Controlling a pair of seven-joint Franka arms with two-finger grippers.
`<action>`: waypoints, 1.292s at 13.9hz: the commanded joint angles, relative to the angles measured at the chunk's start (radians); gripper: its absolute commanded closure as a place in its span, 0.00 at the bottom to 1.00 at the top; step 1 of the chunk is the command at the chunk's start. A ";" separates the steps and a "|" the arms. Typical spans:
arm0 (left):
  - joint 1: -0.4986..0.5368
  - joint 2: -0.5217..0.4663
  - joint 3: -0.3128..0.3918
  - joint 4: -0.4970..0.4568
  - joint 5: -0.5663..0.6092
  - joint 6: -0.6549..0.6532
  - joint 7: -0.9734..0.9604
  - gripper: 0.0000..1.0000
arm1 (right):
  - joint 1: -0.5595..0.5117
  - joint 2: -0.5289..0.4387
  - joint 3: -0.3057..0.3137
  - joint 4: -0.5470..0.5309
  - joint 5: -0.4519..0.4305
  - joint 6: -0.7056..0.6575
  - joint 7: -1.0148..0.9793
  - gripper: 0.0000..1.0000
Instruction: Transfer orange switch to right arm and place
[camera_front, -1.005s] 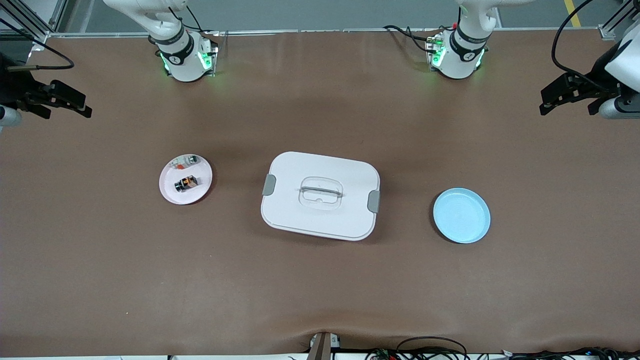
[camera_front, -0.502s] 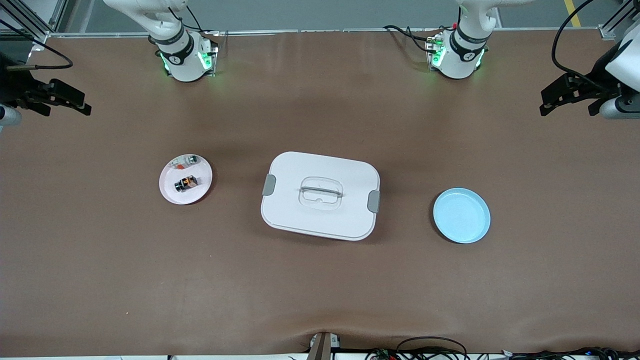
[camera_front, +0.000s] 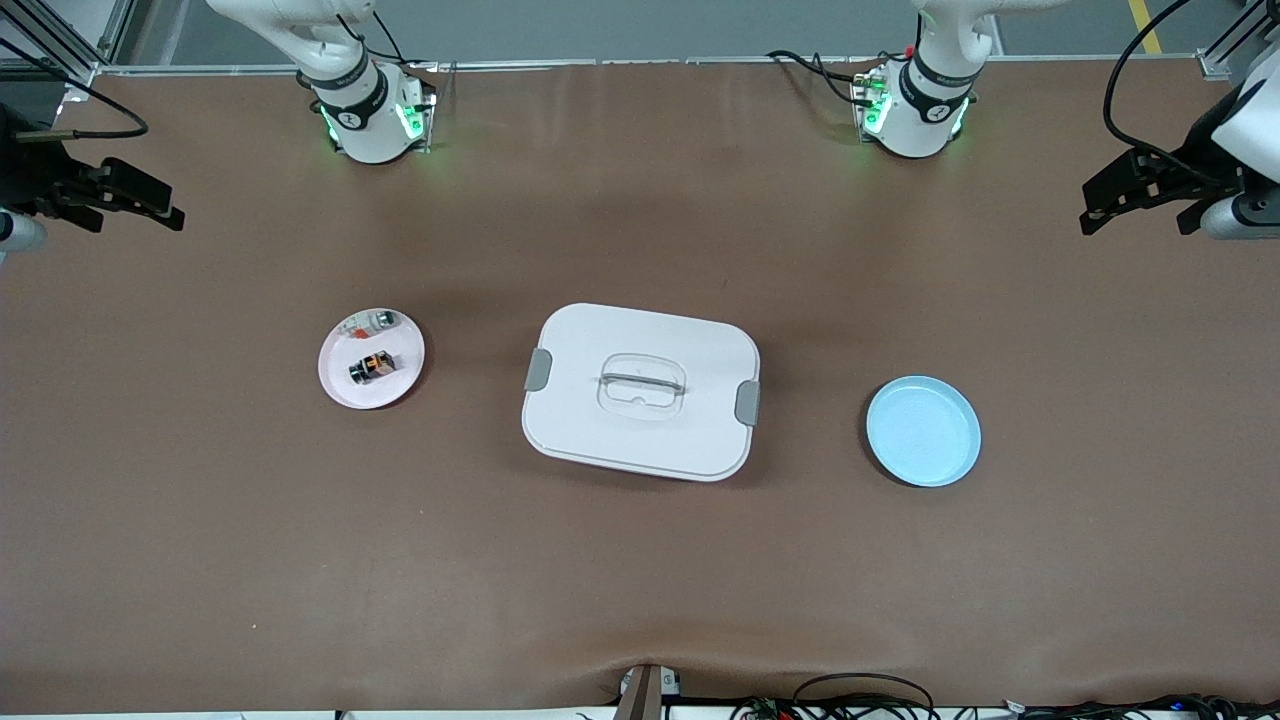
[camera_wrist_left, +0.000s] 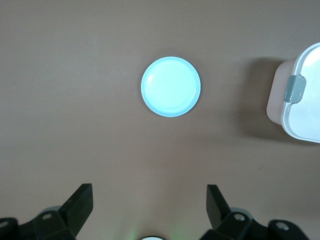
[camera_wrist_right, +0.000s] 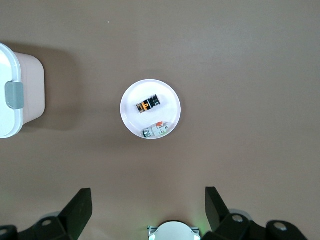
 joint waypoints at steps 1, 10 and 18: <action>0.005 0.006 -0.005 0.011 -0.008 0.005 0.020 0.00 | -0.006 0.007 0.013 0.013 -0.010 -0.005 0.001 0.00; 0.007 0.006 -0.007 0.011 -0.009 0.011 0.020 0.00 | -0.002 0.002 0.016 0.013 -0.051 0.071 0.001 0.00; 0.004 0.006 -0.007 0.011 -0.008 0.013 0.021 0.00 | -0.002 -0.001 0.017 0.013 -0.065 0.127 0.002 0.00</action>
